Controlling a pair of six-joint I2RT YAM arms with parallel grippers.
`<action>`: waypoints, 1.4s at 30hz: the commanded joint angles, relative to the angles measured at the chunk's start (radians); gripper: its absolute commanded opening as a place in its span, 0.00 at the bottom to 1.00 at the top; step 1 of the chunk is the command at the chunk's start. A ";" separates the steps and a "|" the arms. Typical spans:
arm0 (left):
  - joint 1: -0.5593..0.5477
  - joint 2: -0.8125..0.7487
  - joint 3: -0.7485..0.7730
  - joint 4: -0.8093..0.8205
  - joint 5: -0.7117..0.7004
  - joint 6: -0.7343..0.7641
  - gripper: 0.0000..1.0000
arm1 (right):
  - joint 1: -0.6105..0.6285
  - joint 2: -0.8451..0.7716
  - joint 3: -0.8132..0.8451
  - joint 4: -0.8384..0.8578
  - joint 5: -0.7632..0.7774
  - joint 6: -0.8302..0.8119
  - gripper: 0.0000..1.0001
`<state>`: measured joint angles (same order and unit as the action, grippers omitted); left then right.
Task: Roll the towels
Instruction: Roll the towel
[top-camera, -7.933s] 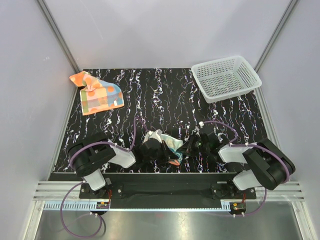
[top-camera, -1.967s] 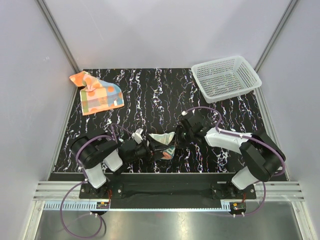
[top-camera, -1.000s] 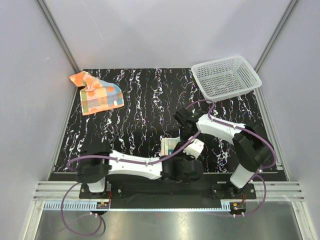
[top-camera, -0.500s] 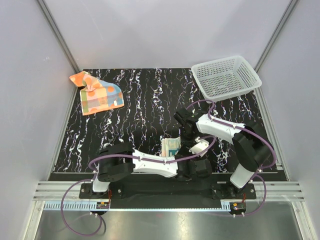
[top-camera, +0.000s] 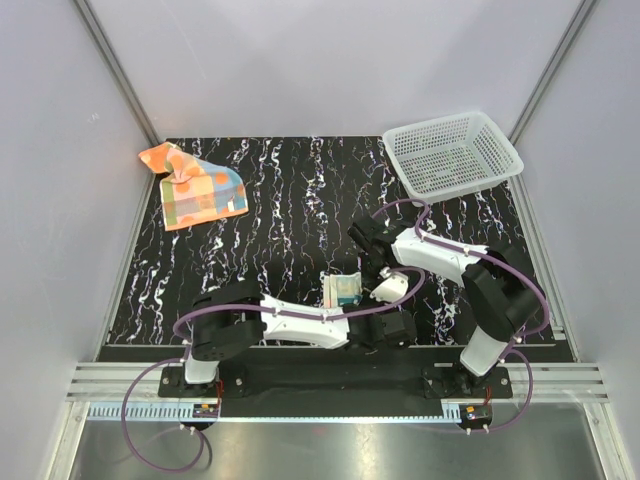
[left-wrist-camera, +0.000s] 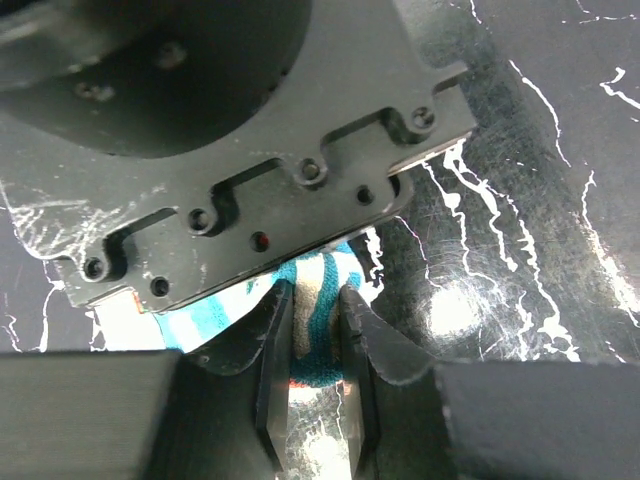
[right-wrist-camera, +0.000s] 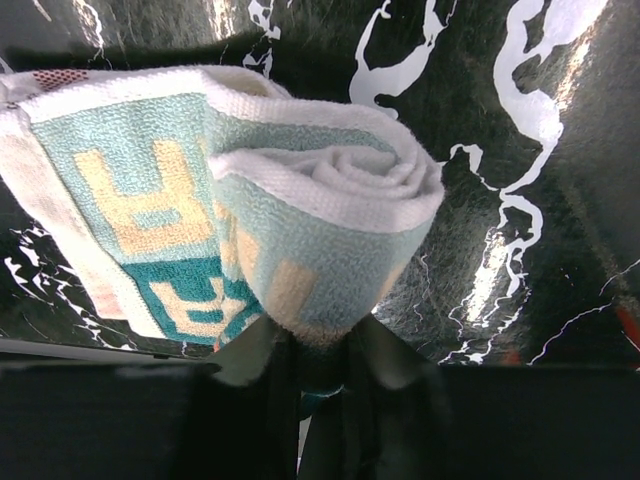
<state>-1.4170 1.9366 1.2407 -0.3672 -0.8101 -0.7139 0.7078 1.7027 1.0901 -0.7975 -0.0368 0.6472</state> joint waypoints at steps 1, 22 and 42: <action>0.052 0.002 -0.056 0.011 0.084 -0.038 0.00 | 0.009 -0.020 0.039 -0.089 -0.071 -0.009 0.29; 0.096 -0.224 -0.247 0.097 0.270 -0.148 0.00 | -0.251 -0.080 0.303 -0.264 0.172 -0.100 0.76; 0.467 -0.588 -0.829 0.683 0.789 -0.539 0.00 | -0.281 -0.460 -0.320 0.485 -0.425 0.051 0.77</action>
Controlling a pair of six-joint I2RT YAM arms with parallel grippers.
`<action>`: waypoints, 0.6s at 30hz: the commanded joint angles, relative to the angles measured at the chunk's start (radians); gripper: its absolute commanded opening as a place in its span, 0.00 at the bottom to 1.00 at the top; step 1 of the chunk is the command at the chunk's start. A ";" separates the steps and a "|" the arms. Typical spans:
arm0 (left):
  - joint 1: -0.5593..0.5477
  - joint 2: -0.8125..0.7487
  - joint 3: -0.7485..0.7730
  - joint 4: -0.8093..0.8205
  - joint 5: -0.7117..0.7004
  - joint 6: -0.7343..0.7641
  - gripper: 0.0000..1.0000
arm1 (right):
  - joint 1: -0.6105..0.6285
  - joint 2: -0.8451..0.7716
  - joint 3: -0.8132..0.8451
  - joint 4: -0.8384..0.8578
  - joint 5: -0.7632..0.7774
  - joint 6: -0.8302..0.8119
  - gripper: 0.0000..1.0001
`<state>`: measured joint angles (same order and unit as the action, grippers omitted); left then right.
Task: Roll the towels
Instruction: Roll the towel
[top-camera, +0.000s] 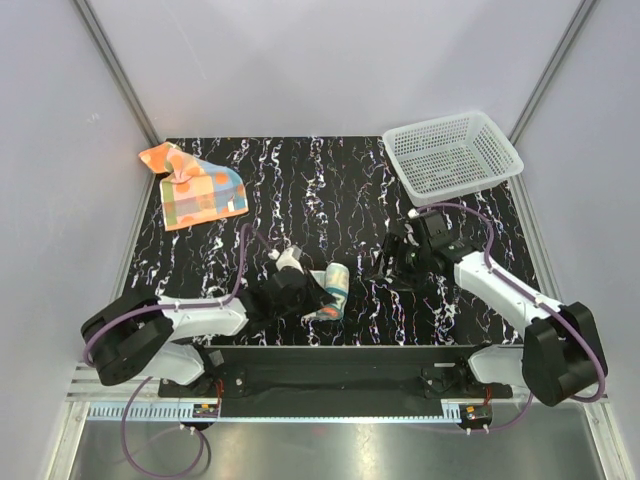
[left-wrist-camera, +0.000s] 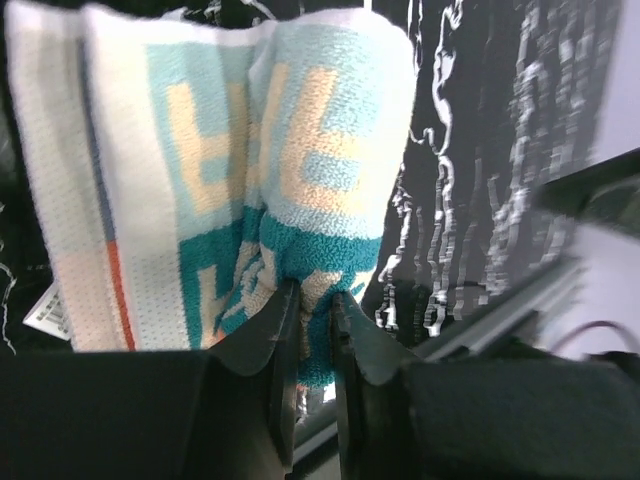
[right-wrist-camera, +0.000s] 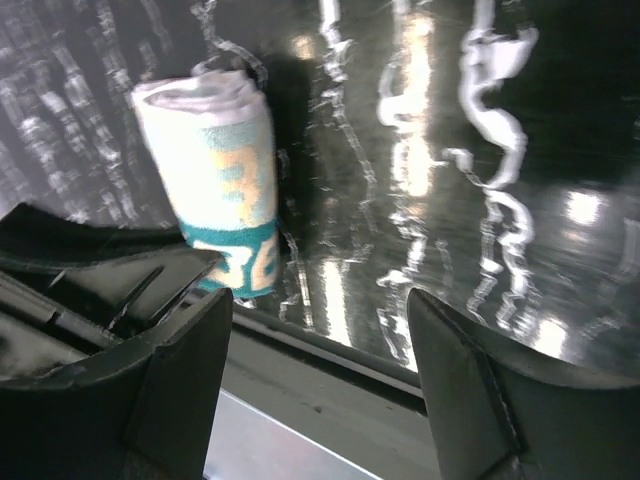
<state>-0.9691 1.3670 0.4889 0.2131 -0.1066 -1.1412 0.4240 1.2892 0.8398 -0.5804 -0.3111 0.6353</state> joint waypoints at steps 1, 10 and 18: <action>0.039 -0.022 -0.107 0.141 0.100 -0.141 0.00 | 0.005 -0.047 -0.097 0.315 -0.186 0.081 0.78; 0.092 0.056 -0.328 0.491 0.174 -0.376 0.00 | 0.088 0.064 -0.238 0.663 -0.168 0.144 0.78; 0.101 0.181 -0.381 0.675 0.215 -0.460 0.00 | 0.180 0.212 -0.262 0.916 -0.134 0.135 0.77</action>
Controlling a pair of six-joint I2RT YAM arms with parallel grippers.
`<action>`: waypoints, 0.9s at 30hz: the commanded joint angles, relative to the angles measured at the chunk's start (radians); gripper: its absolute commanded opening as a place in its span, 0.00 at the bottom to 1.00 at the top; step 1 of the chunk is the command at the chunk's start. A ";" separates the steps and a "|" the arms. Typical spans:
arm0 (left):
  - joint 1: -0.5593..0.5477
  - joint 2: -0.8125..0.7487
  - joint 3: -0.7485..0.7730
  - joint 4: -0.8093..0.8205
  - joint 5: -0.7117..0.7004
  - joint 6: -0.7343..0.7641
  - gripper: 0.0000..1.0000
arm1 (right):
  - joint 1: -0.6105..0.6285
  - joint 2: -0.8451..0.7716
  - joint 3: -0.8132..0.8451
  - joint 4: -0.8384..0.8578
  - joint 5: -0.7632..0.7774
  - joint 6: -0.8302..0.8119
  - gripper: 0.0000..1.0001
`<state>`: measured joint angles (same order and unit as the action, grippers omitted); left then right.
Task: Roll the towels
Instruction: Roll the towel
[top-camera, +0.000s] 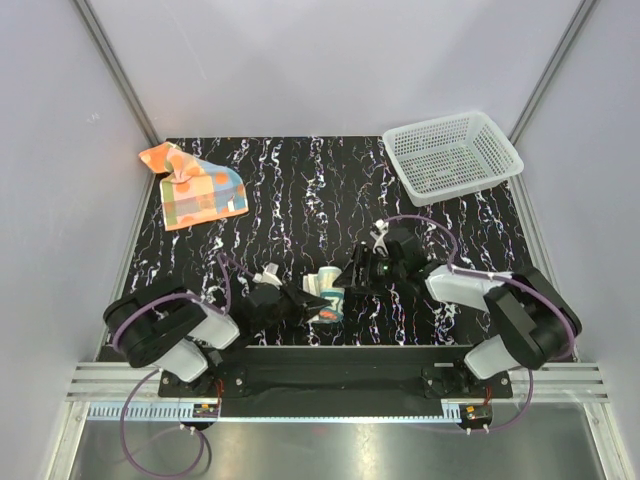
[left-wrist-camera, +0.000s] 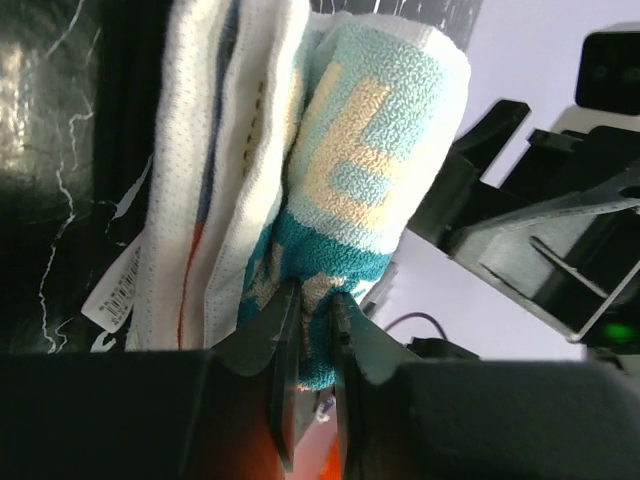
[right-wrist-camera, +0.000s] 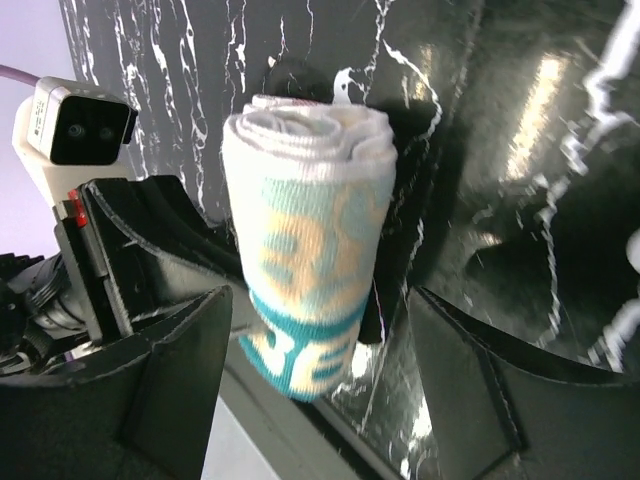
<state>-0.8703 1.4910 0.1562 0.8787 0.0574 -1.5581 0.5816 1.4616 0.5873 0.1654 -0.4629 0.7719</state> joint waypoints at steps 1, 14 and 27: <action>0.002 0.089 -0.055 0.055 0.055 -0.060 0.00 | 0.043 0.072 -0.001 0.180 0.027 -0.014 0.77; 0.010 0.178 -0.040 0.084 0.099 -0.016 0.00 | 0.139 0.174 0.112 0.061 0.119 -0.085 0.28; -0.057 -0.182 0.370 -0.947 -0.215 0.443 0.55 | 0.150 0.101 0.278 -0.549 0.449 -0.129 0.09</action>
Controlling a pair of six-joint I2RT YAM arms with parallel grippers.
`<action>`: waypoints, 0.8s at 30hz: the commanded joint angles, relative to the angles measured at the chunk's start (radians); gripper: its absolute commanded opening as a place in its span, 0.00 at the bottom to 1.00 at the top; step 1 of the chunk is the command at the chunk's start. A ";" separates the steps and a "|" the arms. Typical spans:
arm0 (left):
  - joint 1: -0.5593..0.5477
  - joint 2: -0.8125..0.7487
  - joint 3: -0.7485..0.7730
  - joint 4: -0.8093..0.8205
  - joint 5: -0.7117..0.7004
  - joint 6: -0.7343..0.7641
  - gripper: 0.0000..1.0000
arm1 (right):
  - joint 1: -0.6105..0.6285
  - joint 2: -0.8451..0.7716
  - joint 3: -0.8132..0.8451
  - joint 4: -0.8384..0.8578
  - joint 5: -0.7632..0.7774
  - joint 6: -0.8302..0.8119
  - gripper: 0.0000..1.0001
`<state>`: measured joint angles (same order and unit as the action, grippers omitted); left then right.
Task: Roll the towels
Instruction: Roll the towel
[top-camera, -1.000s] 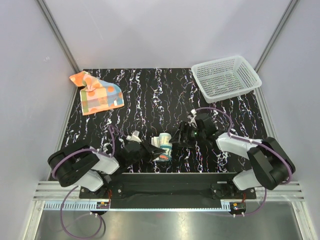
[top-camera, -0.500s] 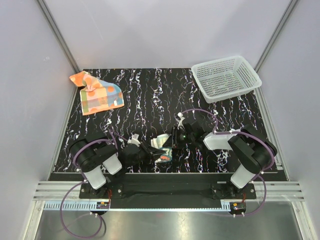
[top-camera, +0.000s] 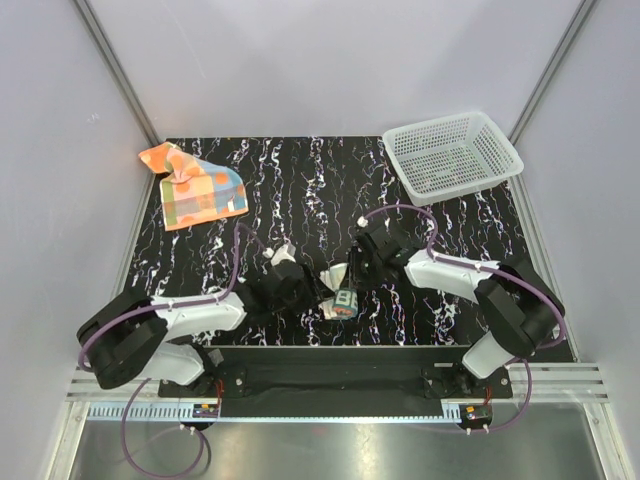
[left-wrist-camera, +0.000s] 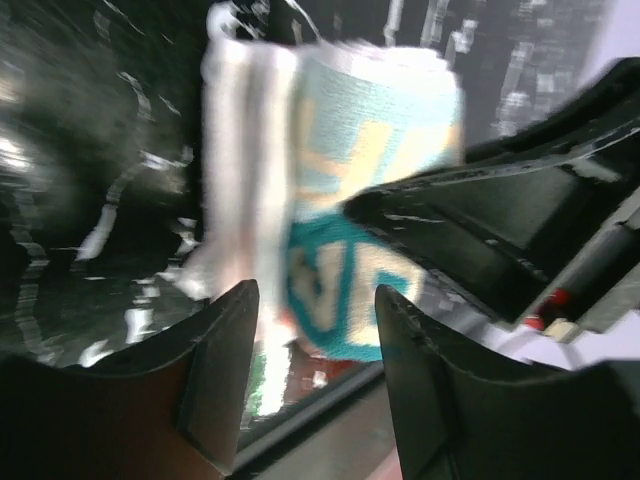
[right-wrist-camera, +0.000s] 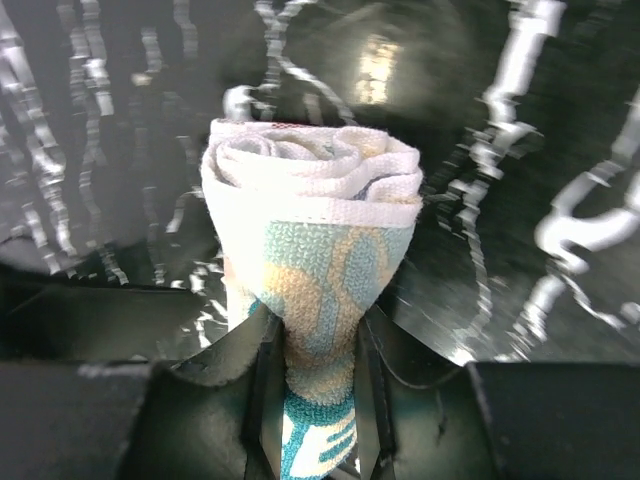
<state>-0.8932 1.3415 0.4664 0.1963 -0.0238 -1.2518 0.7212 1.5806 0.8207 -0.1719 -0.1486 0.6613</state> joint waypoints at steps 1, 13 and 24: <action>-0.055 -0.041 0.098 -0.326 -0.202 0.155 0.55 | 0.011 -0.013 0.066 -0.245 0.144 -0.005 0.08; -0.469 0.111 0.481 -0.642 -0.746 0.230 0.57 | 0.032 0.152 0.262 -0.601 0.299 0.034 0.04; -0.540 0.379 0.653 -0.613 -0.826 0.313 0.68 | 0.049 0.211 0.305 -0.609 0.241 0.031 0.03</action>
<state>-1.4277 1.6760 1.0595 -0.4114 -0.7509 -0.9733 0.7490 1.7420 1.1347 -0.7094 0.0700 0.6930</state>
